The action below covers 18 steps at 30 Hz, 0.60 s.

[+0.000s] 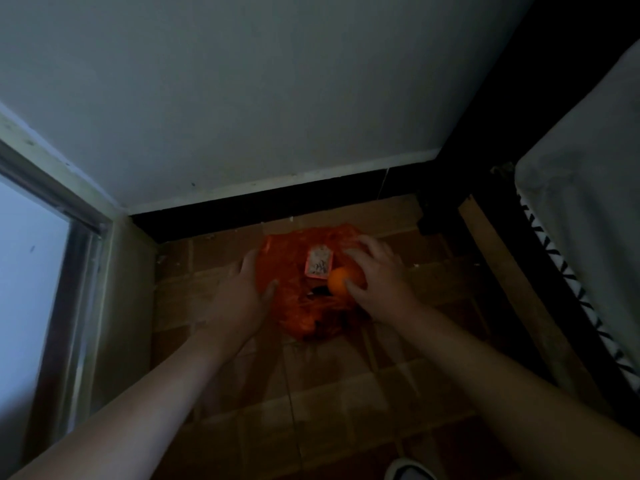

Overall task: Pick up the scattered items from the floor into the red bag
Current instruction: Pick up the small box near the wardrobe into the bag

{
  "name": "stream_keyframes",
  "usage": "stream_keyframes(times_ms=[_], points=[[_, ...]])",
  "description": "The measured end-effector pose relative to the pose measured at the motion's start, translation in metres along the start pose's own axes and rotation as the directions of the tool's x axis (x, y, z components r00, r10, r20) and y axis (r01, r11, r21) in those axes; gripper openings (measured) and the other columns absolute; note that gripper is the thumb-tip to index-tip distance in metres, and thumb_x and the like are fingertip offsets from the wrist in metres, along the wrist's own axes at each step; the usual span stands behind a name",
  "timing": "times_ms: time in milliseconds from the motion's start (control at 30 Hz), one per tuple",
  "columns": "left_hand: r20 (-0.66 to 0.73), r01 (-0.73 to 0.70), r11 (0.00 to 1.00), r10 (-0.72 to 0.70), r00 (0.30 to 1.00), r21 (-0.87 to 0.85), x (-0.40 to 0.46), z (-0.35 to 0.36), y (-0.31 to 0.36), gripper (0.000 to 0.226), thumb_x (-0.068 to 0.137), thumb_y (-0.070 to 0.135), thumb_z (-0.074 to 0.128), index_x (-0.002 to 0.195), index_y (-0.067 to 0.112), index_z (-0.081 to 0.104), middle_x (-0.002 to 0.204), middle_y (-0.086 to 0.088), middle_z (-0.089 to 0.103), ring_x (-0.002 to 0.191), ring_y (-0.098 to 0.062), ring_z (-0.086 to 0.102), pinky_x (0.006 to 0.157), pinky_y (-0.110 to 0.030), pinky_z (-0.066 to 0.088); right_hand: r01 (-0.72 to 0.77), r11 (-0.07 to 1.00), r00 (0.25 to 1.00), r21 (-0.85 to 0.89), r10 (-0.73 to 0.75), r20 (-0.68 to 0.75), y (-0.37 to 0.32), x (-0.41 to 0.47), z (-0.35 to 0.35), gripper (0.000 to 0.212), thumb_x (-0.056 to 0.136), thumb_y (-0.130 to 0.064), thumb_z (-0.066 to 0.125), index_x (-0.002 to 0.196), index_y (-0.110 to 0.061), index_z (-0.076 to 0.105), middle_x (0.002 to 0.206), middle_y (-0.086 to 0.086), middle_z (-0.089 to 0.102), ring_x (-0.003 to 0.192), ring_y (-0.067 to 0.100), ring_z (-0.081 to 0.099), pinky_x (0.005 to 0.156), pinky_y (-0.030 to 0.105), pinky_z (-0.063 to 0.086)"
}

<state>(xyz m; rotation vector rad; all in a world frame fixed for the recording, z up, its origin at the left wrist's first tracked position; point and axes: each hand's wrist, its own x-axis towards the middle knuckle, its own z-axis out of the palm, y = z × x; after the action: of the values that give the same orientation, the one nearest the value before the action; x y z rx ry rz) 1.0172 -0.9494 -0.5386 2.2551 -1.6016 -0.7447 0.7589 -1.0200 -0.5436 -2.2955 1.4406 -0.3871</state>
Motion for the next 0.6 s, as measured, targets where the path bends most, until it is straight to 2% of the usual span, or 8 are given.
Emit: stream_keyframes(times_ms=[100,200,300,367,433,500,567,600], points=[[-0.006,-0.048,0.999,0.048,0.999,-0.026,0.008,-0.001,0.012,0.078,0.098,0.04,0.068,0.161,0.025,0.026,0.152,-0.014,0.048,0.135,-0.037,0.053,0.11,-0.05,0.047,0.054,0.985,0.992,-0.166,-0.034,0.121,-0.004,0.016,0.006,0.061,0.093,-0.038,0.068,0.15,-0.027,0.048,0.164,0.006,0.03,0.153,0.028,0.024,0.119,0.05,0.027],[-0.001,-0.058,0.996,0.058,0.998,-0.071,0.015,-0.002,0.021,0.08,0.096,0.034,0.073,0.16,0.021,0.027,0.148,-0.013,0.055,0.133,-0.032,0.056,0.111,-0.048,0.048,0.108,0.96,0.979,-0.258,-0.057,0.195,-0.015,0.036,0.008,0.064,0.096,-0.037,0.064,0.154,-0.024,0.041,0.166,0.008,0.028,0.156,0.029,0.019,0.122,0.051,0.022],[-0.037,-0.073,0.997,0.072,0.997,-0.03,0.017,0.001,0.022,0.072,0.094,0.028,0.073,0.154,0.02,0.035,0.129,-0.012,0.067,0.117,-0.032,0.066,0.097,-0.048,0.056,0.102,0.921,0.945,-0.375,0.029,0.326,-0.023,0.048,0.007,0.064,0.099,-0.035,0.056,0.158,-0.019,0.034,0.158,0.01,0.041,0.151,0.03,0.028,0.121,0.051,0.023],[-0.04,-0.06,0.998,0.06,0.997,-0.006,0.016,0.0,0.021,0.057,0.094,0.025,0.071,0.146,0.02,0.048,0.116,-0.008,0.072,0.105,-0.03,0.071,0.086,-0.044,0.059,0.066,0.905,0.922,-0.421,0.106,0.373,-0.025,0.049,0.003,0.066,0.098,-0.04,0.057,0.156,-0.016,0.035,0.146,0.011,0.055,0.144,0.031,0.038,0.119,0.05,0.025],[-0.074,-0.055,0.998,0.055,0.996,0.009,0.016,-0.004,0.021,0.031,0.094,0.026,0.068,0.124,0.021,0.066,0.101,-0.002,0.074,0.094,-0.027,0.072,0.073,-0.035,0.055,-0.002,0.913,0.93,-0.407,0.151,0.336,-0.025,0.043,-0.001,0.062,0.095,-0.044,0.061,0.148,-0.018,0.044,0.135,0.009,0.063,0.137,0.03,0.046,0.116,0.048,0.028],[-0.133,-0.065,0.998,0.063,0.989,-0.013,0.016,-0.012,0.028,0.013,0.095,0.027,0.068,0.103,0.018,0.072,0.088,0.0,0.07,0.087,-0.026,0.071,0.066,-0.032,0.048,-0.083,0.933,0.953,-0.351,0.177,0.246,-0.022,0.034,-0.004,0.043,0.095,-0.035,0.063,0.135,-0.02,0.057,0.127,0.007,0.068,0.128,0.03,0.055,0.109,0.044,0.034],[-0.204,-0.106,0.992,0.091,0.975,-0.063,0.014,-0.024,0.042,0.01,0.095,0.029,0.068,0.096,0.02,0.069,0.083,0.005,0.067,0.082,-0.022,0.069,0.066,-0.033,0.049,-0.186,0.967,0.975,-0.173,0.204,0.09,-0.02,0.023,-0.011,0.015,0.092,-0.029,0.067,0.103,-0.019,0.067,0.105,0.008,0.073,0.107,0.034,0.066,0.09,0.039,0.044],[-0.245,-0.147,0.986,0.122,0.962,-0.084,0.012,-0.031,0.052,0.009,0.096,0.03,0.068,0.096,0.021,0.068,0.082,0.008,0.066,0.08,-0.02,0.068,0.066,-0.034,0.051,-0.221,0.974,0.975,-0.043,0.222,0.017,-0.02,0.018,-0.018,0.014,0.09,-0.028,0.07,0.086,-0.016,0.065,0.09,0.008,0.072,0.093,0.034,0.068,0.079,0.038,0.045]])
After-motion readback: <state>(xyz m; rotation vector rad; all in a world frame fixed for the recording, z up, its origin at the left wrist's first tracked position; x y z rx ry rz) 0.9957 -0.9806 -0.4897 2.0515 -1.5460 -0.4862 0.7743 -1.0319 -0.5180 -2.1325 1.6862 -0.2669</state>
